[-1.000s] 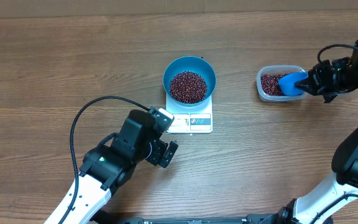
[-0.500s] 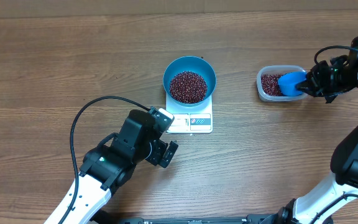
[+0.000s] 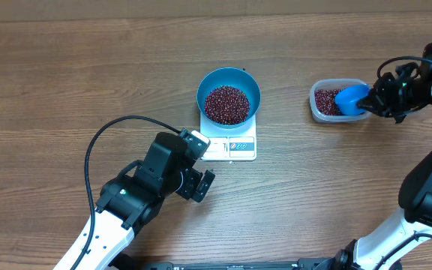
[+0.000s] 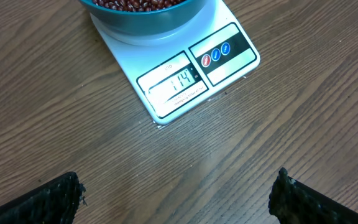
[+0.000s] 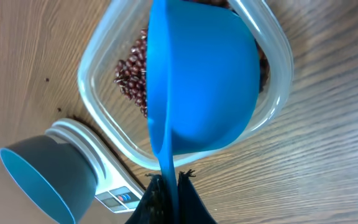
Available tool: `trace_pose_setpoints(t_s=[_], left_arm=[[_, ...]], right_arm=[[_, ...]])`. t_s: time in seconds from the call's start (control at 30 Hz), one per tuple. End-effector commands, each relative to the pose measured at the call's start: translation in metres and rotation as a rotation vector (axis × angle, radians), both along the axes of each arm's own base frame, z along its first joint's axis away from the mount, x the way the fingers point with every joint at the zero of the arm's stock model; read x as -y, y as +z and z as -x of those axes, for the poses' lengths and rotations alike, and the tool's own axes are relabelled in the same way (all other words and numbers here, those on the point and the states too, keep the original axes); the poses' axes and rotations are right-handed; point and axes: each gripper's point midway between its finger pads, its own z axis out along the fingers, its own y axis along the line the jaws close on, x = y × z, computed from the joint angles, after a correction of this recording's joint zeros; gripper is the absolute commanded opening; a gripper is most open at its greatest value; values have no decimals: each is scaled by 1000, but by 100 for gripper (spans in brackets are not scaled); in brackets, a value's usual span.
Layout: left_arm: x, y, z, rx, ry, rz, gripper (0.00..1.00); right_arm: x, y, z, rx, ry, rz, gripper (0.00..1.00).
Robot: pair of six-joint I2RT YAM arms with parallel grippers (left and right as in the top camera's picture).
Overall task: Scoop item into bowl and weigh 150g on scale
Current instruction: 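Lower the scoop into the tub and scoop beans with the right gripper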
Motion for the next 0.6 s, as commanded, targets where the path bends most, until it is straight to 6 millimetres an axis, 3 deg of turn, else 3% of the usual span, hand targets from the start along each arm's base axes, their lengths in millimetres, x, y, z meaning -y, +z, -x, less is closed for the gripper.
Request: trace_pose_setpoints(t_s=[0.0, 0.13, 0.3, 0.43, 0.57], left_arm=[[0, -3, 0, 1, -10, -14, 100], [0, -3, 0, 1, -10, -14, 100], [0, -3, 0, 1, -10, -14, 99], [0, -3, 0, 1, -10, -14, 100], [0, -3, 0, 1, -10, -14, 100]], right_arm=[[14, 40, -16, 142, 105, 174, 4], [-9, 57, -21, 182, 272, 261, 4], [-32, 50, -13, 116, 508, 465, 4], [-33, 50, -8, 30, 614, 686, 4], [-41, 49, -1, -2, 690, 730, 4]])
